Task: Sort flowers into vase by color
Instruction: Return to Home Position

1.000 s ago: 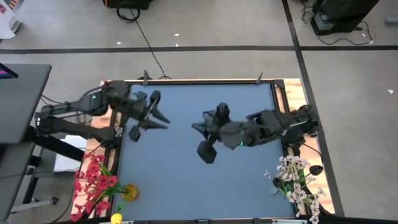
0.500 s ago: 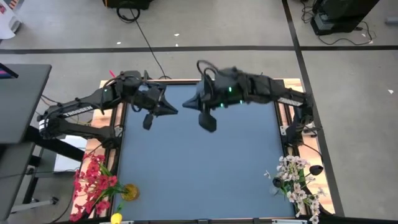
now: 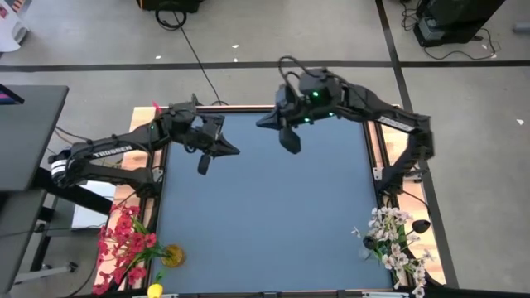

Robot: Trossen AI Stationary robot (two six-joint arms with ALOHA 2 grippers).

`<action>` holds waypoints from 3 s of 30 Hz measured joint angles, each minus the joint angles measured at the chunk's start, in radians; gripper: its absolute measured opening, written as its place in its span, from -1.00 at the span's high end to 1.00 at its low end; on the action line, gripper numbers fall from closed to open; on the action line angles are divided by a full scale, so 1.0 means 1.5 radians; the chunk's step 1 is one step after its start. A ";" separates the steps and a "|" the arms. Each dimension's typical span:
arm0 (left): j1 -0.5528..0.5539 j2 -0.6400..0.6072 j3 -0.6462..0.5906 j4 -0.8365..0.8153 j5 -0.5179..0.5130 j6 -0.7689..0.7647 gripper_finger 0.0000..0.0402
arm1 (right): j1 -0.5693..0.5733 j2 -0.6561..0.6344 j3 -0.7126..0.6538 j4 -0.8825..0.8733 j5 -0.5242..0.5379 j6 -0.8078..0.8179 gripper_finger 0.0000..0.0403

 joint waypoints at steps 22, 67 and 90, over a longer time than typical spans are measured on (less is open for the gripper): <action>-0.034 -0.219 -0.275 0.165 -0.083 -0.064 0.99 | -0.037 -0.556 -0.986 0.712 0.008 0.147 0.96; -0.251 -0.577 -0.504 0.045 -0.318 -0.163 0.99 | -0.074 -0.976 -1.201 0.509 -0.067 0.105 0.99; -0.258 -0.680 -0.591 0.096 -0.326 -0.146 0.99 | -0.043 -1.124 -1.344 0.545 -0.071 0.192 1.00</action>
